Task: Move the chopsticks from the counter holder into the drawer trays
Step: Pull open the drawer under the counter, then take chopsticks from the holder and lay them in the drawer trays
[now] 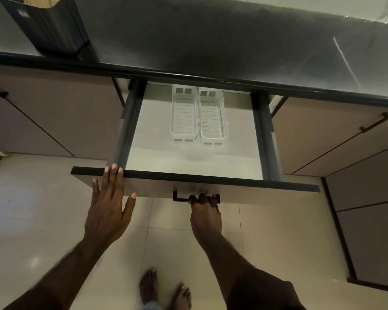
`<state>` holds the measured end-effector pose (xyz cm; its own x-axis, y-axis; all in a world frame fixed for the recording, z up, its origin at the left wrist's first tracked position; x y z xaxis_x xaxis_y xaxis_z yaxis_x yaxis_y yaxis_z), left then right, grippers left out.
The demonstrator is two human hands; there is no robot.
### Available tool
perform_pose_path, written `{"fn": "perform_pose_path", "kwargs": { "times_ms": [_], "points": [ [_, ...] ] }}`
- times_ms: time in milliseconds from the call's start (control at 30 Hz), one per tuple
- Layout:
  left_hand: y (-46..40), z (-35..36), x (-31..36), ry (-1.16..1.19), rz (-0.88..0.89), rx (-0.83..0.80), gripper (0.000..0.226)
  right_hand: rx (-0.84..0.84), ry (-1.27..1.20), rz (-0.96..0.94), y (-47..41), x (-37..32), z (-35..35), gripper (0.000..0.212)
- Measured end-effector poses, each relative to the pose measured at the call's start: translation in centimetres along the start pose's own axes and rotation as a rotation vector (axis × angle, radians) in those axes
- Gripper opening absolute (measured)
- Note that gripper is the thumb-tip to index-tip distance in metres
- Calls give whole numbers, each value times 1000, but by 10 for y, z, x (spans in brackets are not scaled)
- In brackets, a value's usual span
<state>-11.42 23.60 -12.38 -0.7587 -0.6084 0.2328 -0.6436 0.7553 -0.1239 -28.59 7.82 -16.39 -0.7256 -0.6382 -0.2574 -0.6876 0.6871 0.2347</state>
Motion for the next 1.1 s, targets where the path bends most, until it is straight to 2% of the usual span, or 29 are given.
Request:
{"fn": "perform_pose_path", "kwargs": {
  "times_ms": [600,833,1100],
  "points": [
    [43,-30,35,24,128,-46,68,-214,-4,2,87,-6,1,44],
    [36,-51,43,41,164,-27,68,-200,-146,-31,87,-22,-47,31],
    [8,-94,35,164,255,48,64,-8,-321,-42,54,-79,-135,29]
  ]
}}
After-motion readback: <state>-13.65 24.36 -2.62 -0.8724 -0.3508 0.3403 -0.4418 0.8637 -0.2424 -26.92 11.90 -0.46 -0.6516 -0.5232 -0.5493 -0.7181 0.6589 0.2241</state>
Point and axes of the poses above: each hand's wrist, its own y-axis away from the middle knuckle, its own z-axis out of the palm, x = y × z, the point moved 4 cm from there along -y, towards the middle knuckle, and after that the axes turned 1 degree about x, right-handed, at the moved point
